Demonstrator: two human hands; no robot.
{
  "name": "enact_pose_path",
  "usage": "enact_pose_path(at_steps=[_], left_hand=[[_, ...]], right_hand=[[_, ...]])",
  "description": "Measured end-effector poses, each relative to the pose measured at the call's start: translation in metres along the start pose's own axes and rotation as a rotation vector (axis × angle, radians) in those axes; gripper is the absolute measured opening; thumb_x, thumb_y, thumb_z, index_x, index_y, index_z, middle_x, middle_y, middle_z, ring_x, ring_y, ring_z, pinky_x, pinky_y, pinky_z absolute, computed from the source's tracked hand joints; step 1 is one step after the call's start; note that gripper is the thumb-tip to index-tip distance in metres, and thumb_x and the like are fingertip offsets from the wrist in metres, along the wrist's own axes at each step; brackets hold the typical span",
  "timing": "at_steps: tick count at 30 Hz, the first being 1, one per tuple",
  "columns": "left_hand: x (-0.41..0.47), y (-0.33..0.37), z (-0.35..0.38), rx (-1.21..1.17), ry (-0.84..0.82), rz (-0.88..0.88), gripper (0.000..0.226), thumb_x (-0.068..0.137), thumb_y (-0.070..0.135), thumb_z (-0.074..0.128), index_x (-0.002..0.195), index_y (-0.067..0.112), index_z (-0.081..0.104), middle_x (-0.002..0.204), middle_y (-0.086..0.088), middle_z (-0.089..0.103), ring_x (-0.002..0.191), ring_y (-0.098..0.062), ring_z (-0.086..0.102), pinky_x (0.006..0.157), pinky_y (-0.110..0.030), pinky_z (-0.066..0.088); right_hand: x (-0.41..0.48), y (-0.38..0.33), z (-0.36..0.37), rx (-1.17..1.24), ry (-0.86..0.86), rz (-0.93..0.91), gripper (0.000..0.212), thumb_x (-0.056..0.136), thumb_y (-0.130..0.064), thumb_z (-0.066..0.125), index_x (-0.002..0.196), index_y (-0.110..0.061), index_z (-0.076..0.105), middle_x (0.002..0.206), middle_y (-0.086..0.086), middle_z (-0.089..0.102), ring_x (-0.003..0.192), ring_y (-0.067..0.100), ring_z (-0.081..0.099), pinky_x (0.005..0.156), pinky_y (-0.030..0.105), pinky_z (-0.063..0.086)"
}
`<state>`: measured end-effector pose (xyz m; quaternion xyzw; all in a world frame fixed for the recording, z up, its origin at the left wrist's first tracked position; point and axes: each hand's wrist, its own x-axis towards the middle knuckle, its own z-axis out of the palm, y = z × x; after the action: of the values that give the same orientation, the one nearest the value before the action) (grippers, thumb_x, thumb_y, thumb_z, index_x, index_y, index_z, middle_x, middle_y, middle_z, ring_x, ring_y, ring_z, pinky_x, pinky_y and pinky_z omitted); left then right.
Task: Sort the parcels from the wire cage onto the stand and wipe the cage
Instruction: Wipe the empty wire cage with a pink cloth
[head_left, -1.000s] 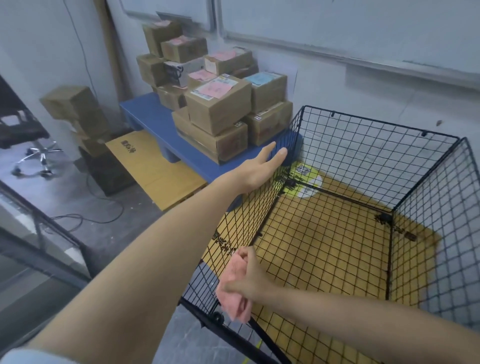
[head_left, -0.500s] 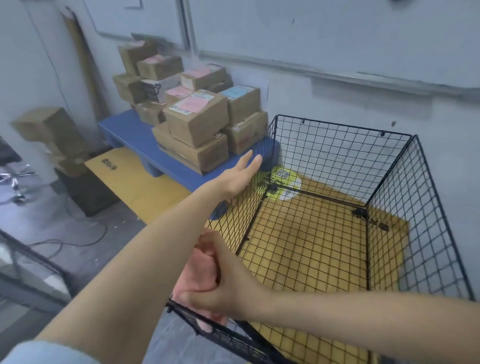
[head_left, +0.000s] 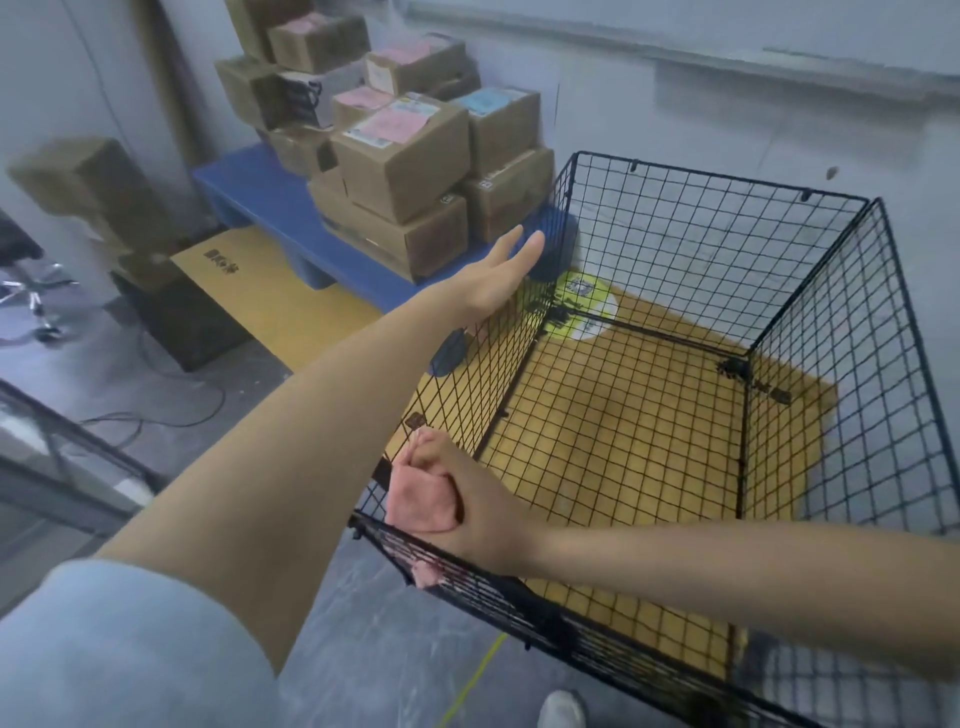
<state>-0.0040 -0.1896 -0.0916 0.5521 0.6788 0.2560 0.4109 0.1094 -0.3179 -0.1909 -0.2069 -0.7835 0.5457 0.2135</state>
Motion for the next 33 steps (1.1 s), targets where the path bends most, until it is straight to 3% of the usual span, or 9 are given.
enact_pose_path(at_steps=[4,7,10,13,16,19,23,25,33], left_hand=[[0.000,-0.001,0.003,0.016,0.000,-0.001,0.071,0.089,0.073,0.014,0.151,0.040,-0.001,0.159,0.000,0.017,0.141,-0.026,0.028,0.112,-0.044,0.019],[0.005,-0.005,0.004,0.025,0.005,-0.017,0.074,0.085,0.077,0.015,0.149,0.044,-0.001,0.157,-0.004,0.024,0.137,-0.029,0.034,0.111,-0.047,0.025],[0.009,-0.006,0.003,0.014,0.012,-0.013,0.071,0.087,0.075,0.016,0.149,0.044,-0.001,0.157,-0.004,0.023,0.139,-0.029,0.031,0.110,-0.047,0.025],[0.007,-0.004,0.002,-0.008,0.011,-0.022,0.068,0.089,0.073,0.016,0.149,0.045,0.000,0.157,-0.003,0.023,0.141,-0.030,0.027,0.110,-0.048,0.026],[0.006,-0.004,0.002,0.001,0.015,-0.018,0.068,0.089,0.072,0.017,0.149,0.046,0.000,0.158,-0.003,0.022,0.142,-0.030,0.026,0.110,-0.048,0.026],[0.008,-0.005,0.000,-0.005,0.015,-0.019,0.068,0.089,0.073,0.017,0.149,0.045,0.000,0.157,-0.004,0.023,0.141,-0.030,0.026,0.110,-0.048,0.025],[0.008,-0.005,0.001,-0.003,0.004,-0.020,0.069,0.087,0.074,0.018,0.148,0.047,0.000,0.156,-0.006,0.027,0.140,-0.030,0.029,0.110,-0.049,0.025],[0.007,-0.007,0.002,-0.009,0.007,-0.021,0.070,0.087,0.075,0.019,0.148,0.048,0.000,0.155,-0.006,0.028,0.140,-0.030,0.030,0.110,-0.049,0.026],[0.008,-0.009,0.004,0.047,0.023,-0.026,0.069,0.085,0.076,0.020,0.146,0.051,-0.001,0.150,-0.011,0.037,0.136,-0.031,0.036,0.110,-0.051,0.032]], right_hand=[[-0.008,0.035,0.006,-0.069,-0.107,0.130,0.048,0.075,-0.015,0.080,0.111,-0.021,0.049,0.115,-0.010,0.051,0.100,0.003,0.056,0.084,0.025,0.054],[-0.017,0.066,0.016,-0.080,-0.185,0.266,0.049,0.078,-0.021,0.079,0.114,-0.030,0.048,0.117,-0.008,0.053,0.101,0.011,0.060,0.077,0.039,0.059],[-0.014,0.079,0.018,-0.087,-0.237,0.339,0.046,0.080,-0.017,0.076,0.112,-0.031,0.047,0.115,-0.008,0.053,0.099,0.011,0.060,0.074,0.036,0.060],[-0.015,0.093,0.016,-0.210,-0.368,0.378,0.050,0.083,-0.020,0.071,0.123,-0.037,0.044,0.136,-0.004,0.047,0.119,0.022,0.054,0.089,0.043,0.054],[-0.017,0.104,0.019,-0.377,-0.483,0.345,0.058,0.086,-0.032,0.067,0.134,-0.044,0.038,0.148,-0.012,0.034,0.133,0.021,0.040,0.101,0.050,0.044],[-0.008,0.099,0.018,-0.399,-0.532,0.364,0.059,0.084,-0.029,0.068,0.135,-0.041,0.039,0.147,-0.011,0.034,0.133,0.018,0.038,0.097,0.043,0.042],[0.007,0.081,-0.001,-0.404,-0.638,0.436,0.056,0.079,-0.012,0.068,0.130,-0.027,0.049,0.127,0.002,0.049,0.108,0.024,0.057,0.078,0.034,0.057],[0.013,0.070,-0.013,-0.403,-0.699,0.445,0.054,0.079,-0.005,0.065,0.128,-0.021,0.051,0.118,0.003,0.054,0.101,0.022,0.058,0.068,0.026,0.053],[0.030,0.033,-0.082,-0.703,-0.900,0.531,0.059,0.083,-0.021,0.070,0.136,-0.016,0.044,0.126,0.009,0.056,0.101,0.025,0.058,0.079,0.034,0.055]])
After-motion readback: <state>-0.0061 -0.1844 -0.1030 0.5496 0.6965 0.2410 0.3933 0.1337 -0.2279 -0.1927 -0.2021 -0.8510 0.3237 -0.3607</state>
